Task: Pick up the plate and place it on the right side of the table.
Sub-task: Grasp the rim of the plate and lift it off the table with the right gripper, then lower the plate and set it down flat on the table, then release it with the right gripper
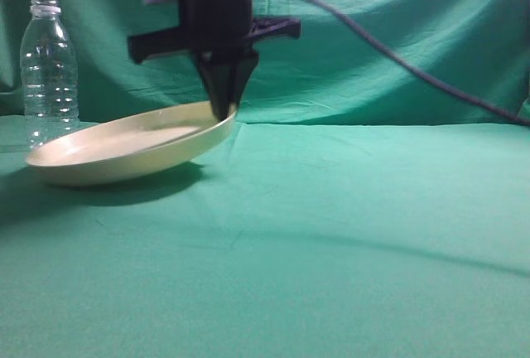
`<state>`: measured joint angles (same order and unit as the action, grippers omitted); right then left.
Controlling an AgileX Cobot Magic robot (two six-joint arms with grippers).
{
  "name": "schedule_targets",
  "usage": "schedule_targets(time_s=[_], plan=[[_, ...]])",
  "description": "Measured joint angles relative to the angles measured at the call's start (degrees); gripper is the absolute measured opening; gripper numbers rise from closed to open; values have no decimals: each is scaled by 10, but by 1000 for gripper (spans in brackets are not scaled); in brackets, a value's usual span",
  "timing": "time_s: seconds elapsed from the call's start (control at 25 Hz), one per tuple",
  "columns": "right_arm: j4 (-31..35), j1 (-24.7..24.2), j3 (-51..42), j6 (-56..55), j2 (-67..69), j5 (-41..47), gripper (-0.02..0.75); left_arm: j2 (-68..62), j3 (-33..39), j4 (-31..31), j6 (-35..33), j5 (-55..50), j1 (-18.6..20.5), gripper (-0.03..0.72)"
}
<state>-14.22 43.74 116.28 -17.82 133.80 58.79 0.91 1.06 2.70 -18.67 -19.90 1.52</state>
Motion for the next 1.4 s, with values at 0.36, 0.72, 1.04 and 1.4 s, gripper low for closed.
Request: schedule_targets(time_s=[0.36,0.72,1.04,1.4], plan=[[-39,-28,-5,38,-92,104,0,0,0,0,0,0,0,0],[-23,-178,-150,60,-243,111,0,0,0,0,0,0,0,0],[-2,-338,-368,63,-332,14,0,0,0,0,0,0,0,0],[36,-414,-509,66,-321,-152,0,0,0,0,0,0,0,0]])
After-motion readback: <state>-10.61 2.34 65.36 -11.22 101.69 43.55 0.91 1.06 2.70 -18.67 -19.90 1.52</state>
